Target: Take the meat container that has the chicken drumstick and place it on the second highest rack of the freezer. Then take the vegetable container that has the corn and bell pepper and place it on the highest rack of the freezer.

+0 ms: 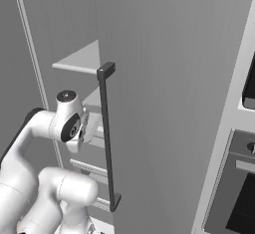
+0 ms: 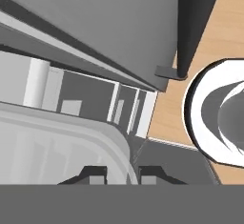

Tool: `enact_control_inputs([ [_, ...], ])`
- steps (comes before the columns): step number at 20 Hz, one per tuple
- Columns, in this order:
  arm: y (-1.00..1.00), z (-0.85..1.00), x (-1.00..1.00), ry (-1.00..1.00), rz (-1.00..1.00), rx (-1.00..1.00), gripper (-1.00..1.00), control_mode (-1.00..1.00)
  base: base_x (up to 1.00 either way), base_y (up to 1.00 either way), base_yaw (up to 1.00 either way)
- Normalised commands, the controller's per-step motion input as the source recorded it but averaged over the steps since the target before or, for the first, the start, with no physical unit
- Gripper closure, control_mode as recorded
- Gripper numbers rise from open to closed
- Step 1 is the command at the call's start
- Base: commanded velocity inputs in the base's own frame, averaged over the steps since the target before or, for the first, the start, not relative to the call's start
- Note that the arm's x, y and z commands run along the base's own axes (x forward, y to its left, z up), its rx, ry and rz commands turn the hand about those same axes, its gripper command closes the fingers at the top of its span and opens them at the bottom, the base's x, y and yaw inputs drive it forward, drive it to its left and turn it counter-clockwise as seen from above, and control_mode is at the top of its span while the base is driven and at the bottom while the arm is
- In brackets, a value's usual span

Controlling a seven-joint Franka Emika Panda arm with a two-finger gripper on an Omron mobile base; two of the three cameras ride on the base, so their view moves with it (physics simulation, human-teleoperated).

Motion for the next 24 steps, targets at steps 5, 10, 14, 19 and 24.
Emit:
enact_control_inputs([
  [5,0.00,0.06,0.42,0.00,-0.11,0.00,1.00,-1.00,0.00,0.00,0.00],
  [10,0.00,0.00,0.50,0.00,-0.06,0.00,1.00,-1.00,0.00,0.00,0.00],
  [14,0.00,0.00,0.42,0.00,-0.03,0.00,1.00,-1.00,0.00,0.00,0.00],
  [19,0.00,0.11,0.28,0.00,0.00,0.00,1.00,-1.00,0.00,0.00,0.00],
  [24,0.00,0.06,0.22,0.00,0.00,0.00,1.00,-1.00,0.00,0.00,0.00],
])
